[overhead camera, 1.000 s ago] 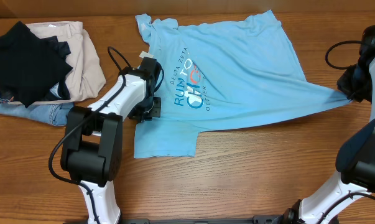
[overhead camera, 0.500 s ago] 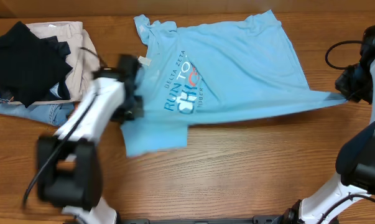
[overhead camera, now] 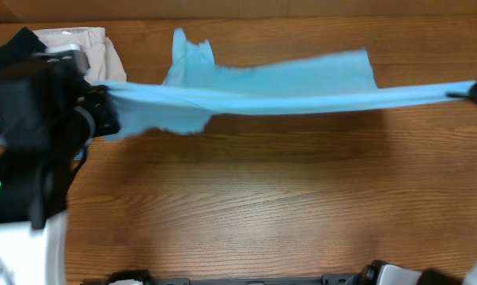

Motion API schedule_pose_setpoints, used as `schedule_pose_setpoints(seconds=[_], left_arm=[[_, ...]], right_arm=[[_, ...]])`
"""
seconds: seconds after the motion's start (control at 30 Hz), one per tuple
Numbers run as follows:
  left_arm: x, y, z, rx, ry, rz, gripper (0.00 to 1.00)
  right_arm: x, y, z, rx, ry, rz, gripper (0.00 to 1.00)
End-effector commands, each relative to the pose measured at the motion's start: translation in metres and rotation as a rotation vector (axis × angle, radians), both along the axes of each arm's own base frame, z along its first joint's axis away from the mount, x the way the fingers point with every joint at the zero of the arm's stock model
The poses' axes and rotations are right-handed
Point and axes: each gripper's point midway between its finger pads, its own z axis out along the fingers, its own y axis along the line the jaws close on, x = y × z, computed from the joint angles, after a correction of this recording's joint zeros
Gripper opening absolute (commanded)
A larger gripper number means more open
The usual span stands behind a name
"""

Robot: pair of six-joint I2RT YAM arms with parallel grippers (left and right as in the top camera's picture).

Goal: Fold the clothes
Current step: 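Lift the T-shirt high with both grippers and lay it back flat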

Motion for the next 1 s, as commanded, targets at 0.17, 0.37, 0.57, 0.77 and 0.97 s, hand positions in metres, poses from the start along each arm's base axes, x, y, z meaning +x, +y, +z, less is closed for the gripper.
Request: schedule_pose_setpoints(seconds=[0.17, 0.37, 0.57, 0.77, 0.97], left_arm=[[-0.067, 0.033, 0.128, 0.037, -0.402, 0.211, 0.04], [-0.022, 0.033, 0.101, 0.007, -0.296, 0.187, 0.04], [0.074, 0.021, 0.052, -0.034, -0.179, 0.054, 0.04], [0.183, -0.001, 0.043, -0.139, -0.326, -0.114, 0.04], [0.195, -0.006, 0.133, -0.129, -0.564, -0.164, 0.04]], right_arm=[[-0.066, 0.025, 0.153, -0.202, -0.466, 0.009, 0.04], [-0.029, 0.017, 0.135, -0.153, -0.405, 0.042, 0.04], [0.046, 0.0, 0.069, -0.04, -0.232, 0.087, 0.04], [0.132, 0.008, 0.035, 0.026, -0.257, 0.208, 0.04], [0.152, 0.03, 0.105, -0.093, -0.482, 0.245, 0.04]])
